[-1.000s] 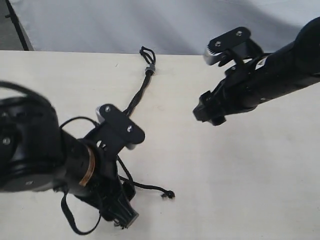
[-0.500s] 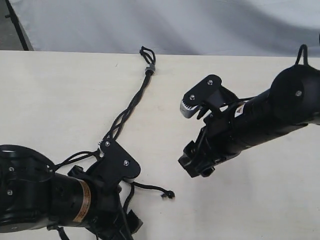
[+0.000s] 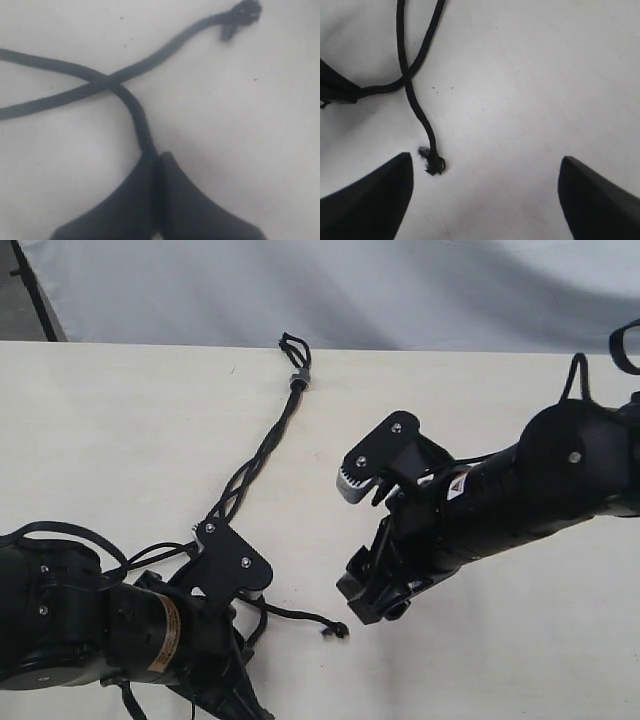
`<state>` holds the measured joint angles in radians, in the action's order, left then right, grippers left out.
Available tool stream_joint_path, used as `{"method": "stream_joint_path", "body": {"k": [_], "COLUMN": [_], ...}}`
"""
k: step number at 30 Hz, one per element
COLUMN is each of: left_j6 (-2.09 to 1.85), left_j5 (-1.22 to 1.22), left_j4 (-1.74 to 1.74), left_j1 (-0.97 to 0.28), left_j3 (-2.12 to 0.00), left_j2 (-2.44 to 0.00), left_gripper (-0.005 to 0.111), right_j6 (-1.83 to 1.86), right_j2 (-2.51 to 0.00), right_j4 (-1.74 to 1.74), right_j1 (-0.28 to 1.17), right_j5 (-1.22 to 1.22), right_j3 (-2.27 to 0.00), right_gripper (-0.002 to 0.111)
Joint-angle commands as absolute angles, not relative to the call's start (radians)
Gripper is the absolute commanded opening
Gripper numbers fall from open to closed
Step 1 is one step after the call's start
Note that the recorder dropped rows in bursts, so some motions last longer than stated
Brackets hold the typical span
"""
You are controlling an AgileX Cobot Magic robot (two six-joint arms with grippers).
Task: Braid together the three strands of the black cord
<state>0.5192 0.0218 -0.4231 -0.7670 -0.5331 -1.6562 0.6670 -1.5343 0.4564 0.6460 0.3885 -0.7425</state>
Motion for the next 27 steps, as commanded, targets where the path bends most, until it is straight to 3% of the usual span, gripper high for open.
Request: {"method": "stream_joint_path", "body": {"k": [1,6,14,17,22,27], "left_j6": [0.506,0.494,0.494,0.494,0.494,0.494], "left_j5": [0.033,0.033,0.029,0.029,0.029,0.026], "left_j4": [-0.425,-0.425,-0.425,-0.425,-0.425,-0.425], "left_j1": [-0.765,-0.765,-0.765,-0.765,-0.765,-0.765], "left_j3": [-0.527,-0.527,-0.527,-0.527,-0.527,-0.527], "left_j2": [-1.659,-1.659,-1.659,-1.659,-1.657,-1.628], "left_gripper": [0.001,0.001,0.001,0.001,0.001,0.001], "right_j6": [0.697,0.705,0.721,0.717,0.717,0.721], "right_j2": [-1.623,-1.651,-1.658,-1.658,-1.658,-1.658], "right_j4": [0.473,0.491,0.533,0.550,0.556,0.556], "right_j1": [0.710,0.753,0.773,0.773,0.773,0.773], "right_j5": [0.386,0.364,0.351,0.326,0.305,0.308], "right_j3": [-0.739,-0.743,-0.743,-0.743,-0.743,-0.743], "right_gripper": [0.075,0.069,0.036,0.040,0.062,0.064]}}
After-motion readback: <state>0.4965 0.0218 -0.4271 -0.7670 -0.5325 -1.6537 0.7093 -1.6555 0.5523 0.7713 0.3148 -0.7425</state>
